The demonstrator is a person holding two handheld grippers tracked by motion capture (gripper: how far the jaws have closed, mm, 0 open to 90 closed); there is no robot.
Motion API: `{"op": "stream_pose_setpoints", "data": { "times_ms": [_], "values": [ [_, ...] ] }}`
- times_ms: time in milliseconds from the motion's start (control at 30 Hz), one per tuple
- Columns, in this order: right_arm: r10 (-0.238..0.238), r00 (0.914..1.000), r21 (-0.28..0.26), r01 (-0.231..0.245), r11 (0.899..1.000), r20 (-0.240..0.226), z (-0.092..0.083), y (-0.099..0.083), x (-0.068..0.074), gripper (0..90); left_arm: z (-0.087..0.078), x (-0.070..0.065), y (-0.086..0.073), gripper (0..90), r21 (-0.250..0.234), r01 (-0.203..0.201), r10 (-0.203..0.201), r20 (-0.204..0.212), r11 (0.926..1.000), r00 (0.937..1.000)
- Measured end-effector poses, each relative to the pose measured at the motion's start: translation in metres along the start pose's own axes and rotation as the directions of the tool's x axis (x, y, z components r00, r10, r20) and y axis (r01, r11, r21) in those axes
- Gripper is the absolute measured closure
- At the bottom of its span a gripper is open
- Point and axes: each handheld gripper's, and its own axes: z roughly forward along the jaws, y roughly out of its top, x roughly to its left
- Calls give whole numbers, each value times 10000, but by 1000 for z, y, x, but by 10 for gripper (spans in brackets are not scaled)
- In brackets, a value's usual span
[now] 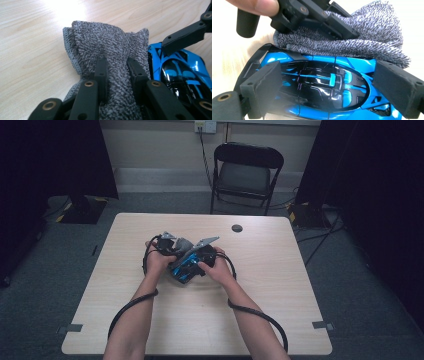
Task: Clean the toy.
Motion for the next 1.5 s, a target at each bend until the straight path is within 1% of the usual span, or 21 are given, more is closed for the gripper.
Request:
{"op": "stream_pose_setpoints", "data": {
  "times_ms": [233,267,333,467,567,633,700,800,900,1000,1033,1233,1500],
  "values": [
    [0,10000,23,0,10000,-8,0,0,0,80,1,-3,-2,743,74,-81,81,-103,9999,9999],
    [2,10000,15,-2,10000,-4,0,0,0,79,0,-3,-2,745,128,-131,133,-142,9998,9998],
    [7,10000,-16,-7,10000,-2,0,0,0,79,0,-4,-1,751,159,-104,108,-222,9998,9997],
    [3,10000,-13,-3,10000,-2,0,0,0,80,-1,-7,0,760,436,-378,391,-295,9983,9988],
    [-2,10000,-18,2,10000,-9,0,0,0,80,-2,-7,0,761,482,-360,371,-214,9982,9991],
    [-4,10000,-7,4,10000,-11,0,0,0,80,-4,-6,-1,763,521,-435,446,-189,9977,9988],
    [-5,10000,2,5,10000,-18,0,0,0,80,-4,-6,-2,763,452,-341,348,-141,9984,9993],
    [-1,10000,-18,1,10000,-13,0,0,0,80,-7,-5,-4,763,440,-350,354,-97,9984,9993],
    [1,10000,-20,-1,10000,-20,0,0,0,80,-10,-5,-7,764,401,-220,223,-70,9990,9997],
    [-7,10000,17,7,10000,-24,0,0,0,80,-13,-4,-9,765,478,-294,297,-59,9984,9995],
    [-3,10000,18,3,10000,-26,0,0,0,80,-14,-4,-10,764,474,-231,234,-57,9986,9997],
    [-13,10000,3,13,10000,-36,0,0,-1,80,-21,-4,-15,765,504,-189,190,-15,9985,9998],
    [-3,10000,-51,3,10000,-44,0,-1,-1,80,-32,-2,-21,764,672,-222,220,37,9975,9998]
  ]
}}
